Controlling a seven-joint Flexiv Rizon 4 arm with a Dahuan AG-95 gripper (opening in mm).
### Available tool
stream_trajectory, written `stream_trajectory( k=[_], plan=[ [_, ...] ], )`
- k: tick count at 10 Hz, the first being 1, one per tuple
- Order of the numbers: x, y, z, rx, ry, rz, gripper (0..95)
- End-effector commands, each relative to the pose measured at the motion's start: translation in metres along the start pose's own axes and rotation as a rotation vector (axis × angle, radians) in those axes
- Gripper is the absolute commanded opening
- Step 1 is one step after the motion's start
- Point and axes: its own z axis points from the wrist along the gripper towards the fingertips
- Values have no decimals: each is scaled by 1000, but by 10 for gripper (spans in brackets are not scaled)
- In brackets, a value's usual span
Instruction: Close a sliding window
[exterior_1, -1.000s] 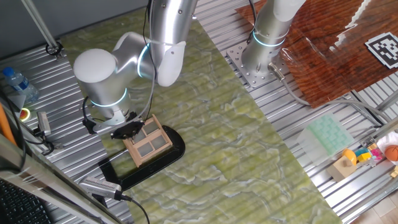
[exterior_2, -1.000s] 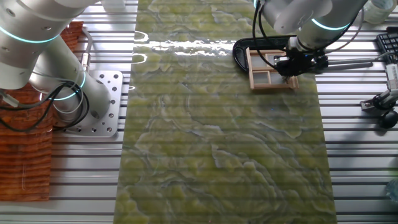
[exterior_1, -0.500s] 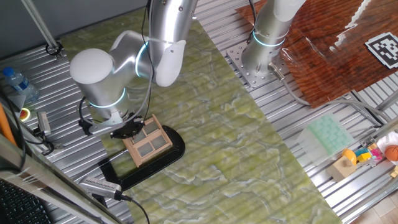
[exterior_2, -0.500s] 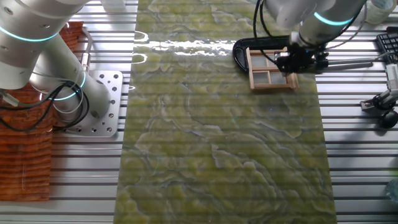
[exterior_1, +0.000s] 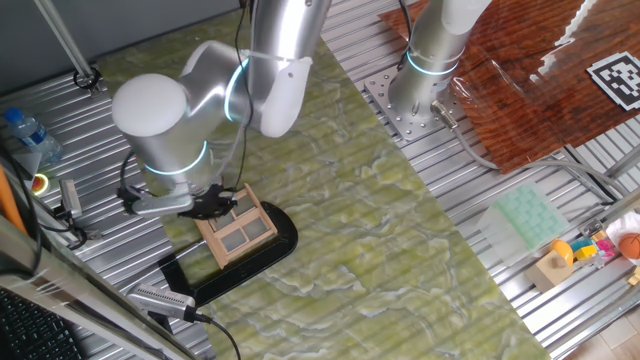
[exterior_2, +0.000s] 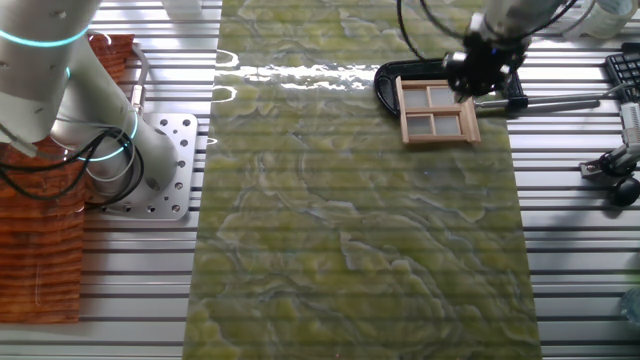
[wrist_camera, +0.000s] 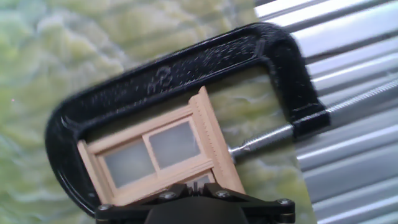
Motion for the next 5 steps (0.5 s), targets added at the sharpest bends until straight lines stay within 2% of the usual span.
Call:
stream_trajectory(
  k=[1,3,5],
  plan=[
    [-5,0,-20,-12,4,47,0],
    [-1,0,-27,-12,3,131,0],
    [1,-1,-32,-15,-3,276,0]
  ],
)
